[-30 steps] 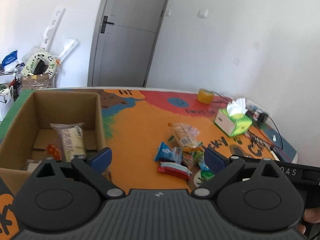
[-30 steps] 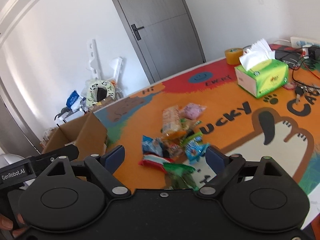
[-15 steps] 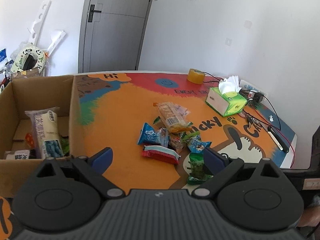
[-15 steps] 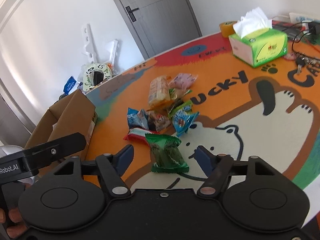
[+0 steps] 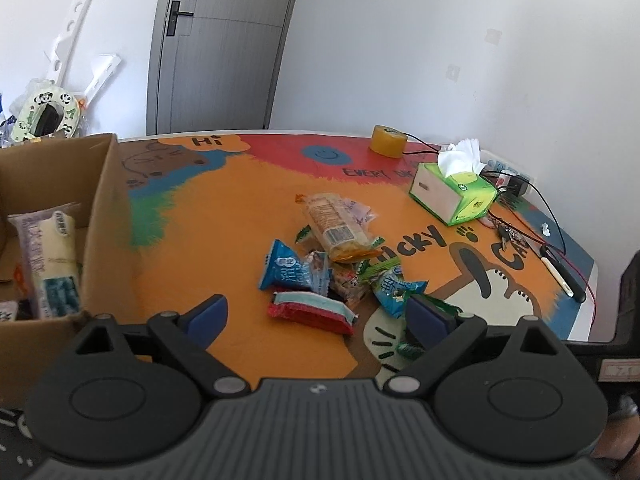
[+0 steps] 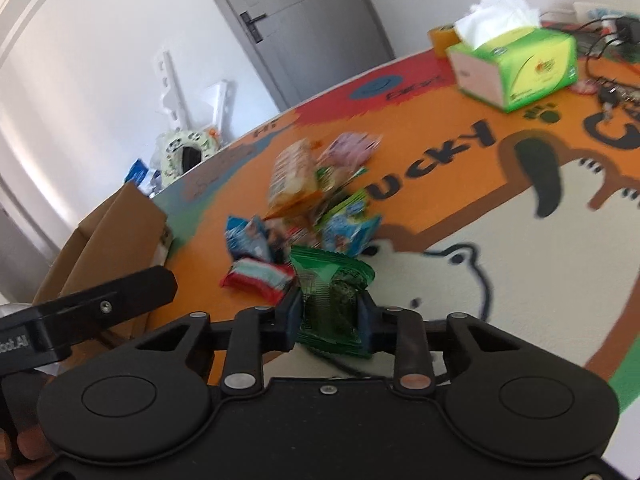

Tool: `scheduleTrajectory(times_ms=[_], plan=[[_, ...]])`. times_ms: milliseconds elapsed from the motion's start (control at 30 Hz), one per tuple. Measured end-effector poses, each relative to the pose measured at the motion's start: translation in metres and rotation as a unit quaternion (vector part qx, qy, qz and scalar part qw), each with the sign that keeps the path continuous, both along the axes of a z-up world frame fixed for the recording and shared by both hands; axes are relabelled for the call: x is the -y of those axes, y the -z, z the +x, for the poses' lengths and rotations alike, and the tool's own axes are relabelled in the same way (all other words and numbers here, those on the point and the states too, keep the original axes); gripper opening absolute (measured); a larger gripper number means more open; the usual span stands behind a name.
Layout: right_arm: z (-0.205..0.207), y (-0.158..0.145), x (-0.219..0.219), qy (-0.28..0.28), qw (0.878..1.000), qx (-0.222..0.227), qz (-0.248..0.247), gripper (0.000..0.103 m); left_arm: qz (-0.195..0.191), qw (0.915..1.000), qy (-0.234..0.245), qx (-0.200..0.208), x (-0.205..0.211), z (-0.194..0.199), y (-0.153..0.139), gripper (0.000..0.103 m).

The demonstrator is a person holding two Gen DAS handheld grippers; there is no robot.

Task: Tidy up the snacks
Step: 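Grasp the green snack bag with the right gripper and lift it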

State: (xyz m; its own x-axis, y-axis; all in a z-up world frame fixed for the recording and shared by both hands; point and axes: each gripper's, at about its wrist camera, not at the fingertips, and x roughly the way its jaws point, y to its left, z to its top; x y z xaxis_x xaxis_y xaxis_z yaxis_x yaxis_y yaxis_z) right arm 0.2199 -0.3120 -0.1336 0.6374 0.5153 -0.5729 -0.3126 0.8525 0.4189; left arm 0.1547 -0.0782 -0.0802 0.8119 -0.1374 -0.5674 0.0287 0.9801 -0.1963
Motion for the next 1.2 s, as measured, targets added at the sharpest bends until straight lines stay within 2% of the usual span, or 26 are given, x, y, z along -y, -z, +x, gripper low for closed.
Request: scheduleTrajectory(times_ms=[467, 767, 867, 967, 1000, 1100, 1133, 1200], plan=[[0.009, -0.003, 0.03, 0.041, 0.999, 0.006, -0.011, 0.03, 0.008, 0.9996, -0.005, -0.025, 0.012, 0.037, 0.027, 0.09], [0.009, 0.0, 0.031, 0.041, 0.999, 0.001, -0.011, 0.03, 0.038, 0.9989, -0.006, -0.028, 0.019, 0.051, 0.04, 0.089], [0.009, 0.0, 0.03, 0.04, 0.999, 0.002, -0.011, 0.03, 0.047, 0.9983, -0.007, -0.034, 0.019, 0.054, 0.047, 0.086], [0.008, 0.0, 0.028, 0.04, 0.999, 0.003, -0.012, 0.031, 0.066, 0.9974, -0.007, -0.03, 0.021, 0.053, 0.049, 0.076], [0.008, 0.001, 0.028, 0.039, 0.999, 0.002, -0.011, 0.031, 0.071, 0.997, -0.007, -0.028, 0.022, 0.053, 0.049, 0.067], [0.006, 0.0, 0.025, 0.036, 0.999, 0.002, -0.012, 0.031, 0.074, 0.9968, -0.012, -0.028, 0.019, 0.051, 0.047, 0.054], [0.006, 0.0, 0.024, 0.035, 0.999, 0.002, -0.012, 0.031, 0.074, 0.9968, -0.011, -0.028, 0.019, 0.051, 0.047, 0.045], [0.005, 0.0, 0.023, 0.033, 0.999, 0.001, -0.012, 0.03, 0.065, 0.9973, -0.009, -0.031, 0.017, 0.048, 0.045, 0.045]])
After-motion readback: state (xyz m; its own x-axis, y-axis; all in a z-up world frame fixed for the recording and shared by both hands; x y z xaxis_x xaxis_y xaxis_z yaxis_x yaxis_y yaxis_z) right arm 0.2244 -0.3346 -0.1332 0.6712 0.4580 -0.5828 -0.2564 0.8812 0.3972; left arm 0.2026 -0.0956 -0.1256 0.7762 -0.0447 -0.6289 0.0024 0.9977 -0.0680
